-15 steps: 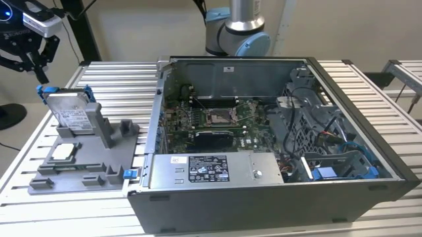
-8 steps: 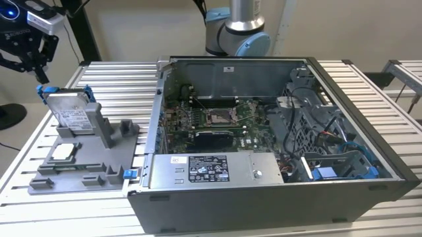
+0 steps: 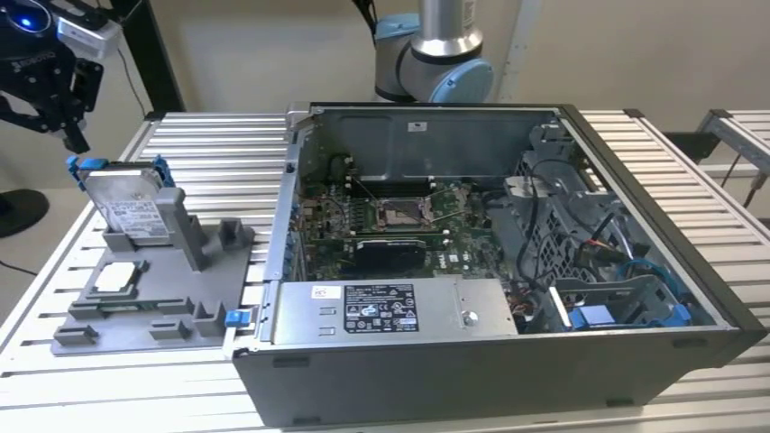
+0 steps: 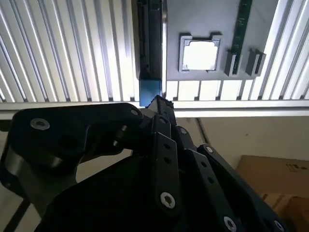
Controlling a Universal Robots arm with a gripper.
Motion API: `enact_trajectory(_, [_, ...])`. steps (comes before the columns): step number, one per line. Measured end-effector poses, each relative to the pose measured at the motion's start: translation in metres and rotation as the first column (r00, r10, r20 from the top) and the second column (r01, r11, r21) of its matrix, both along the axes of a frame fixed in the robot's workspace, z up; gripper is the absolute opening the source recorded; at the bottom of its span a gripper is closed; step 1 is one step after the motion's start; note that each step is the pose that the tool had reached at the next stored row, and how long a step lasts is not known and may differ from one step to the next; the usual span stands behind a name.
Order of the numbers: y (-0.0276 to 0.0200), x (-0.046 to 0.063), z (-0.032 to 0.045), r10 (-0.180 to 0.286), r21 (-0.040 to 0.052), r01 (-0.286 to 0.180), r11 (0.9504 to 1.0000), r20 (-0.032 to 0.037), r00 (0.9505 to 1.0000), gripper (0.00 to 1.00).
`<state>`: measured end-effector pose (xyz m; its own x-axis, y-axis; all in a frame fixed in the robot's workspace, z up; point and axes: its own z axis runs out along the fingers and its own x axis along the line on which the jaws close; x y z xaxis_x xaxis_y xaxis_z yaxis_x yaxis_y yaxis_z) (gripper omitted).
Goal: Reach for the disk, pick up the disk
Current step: 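Pick up the disk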
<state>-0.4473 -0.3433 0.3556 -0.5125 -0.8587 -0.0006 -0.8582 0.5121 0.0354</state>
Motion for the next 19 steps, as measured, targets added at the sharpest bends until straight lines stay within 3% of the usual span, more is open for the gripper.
enact_trajectory(5, [0.0,0.0,0.0,0.09,0.0,-0.09,0.9959,0.0,0.9959,0.0])
enact_trajectory(9, [0.0,0.0,0.0,0.163,0.0,-0.163,0.9866,0.0,0.9866,0.0])
enact_trajectory(14, [0.0,0.0,0.0,0.252,0.0,-0.252,0.9678,0.0,0.9678,0.0])
enact_trajectory(19, [0.0,0.0,0.0,0.339,0.0,-0.339,0.9409,0.0,0.9409,0.0])
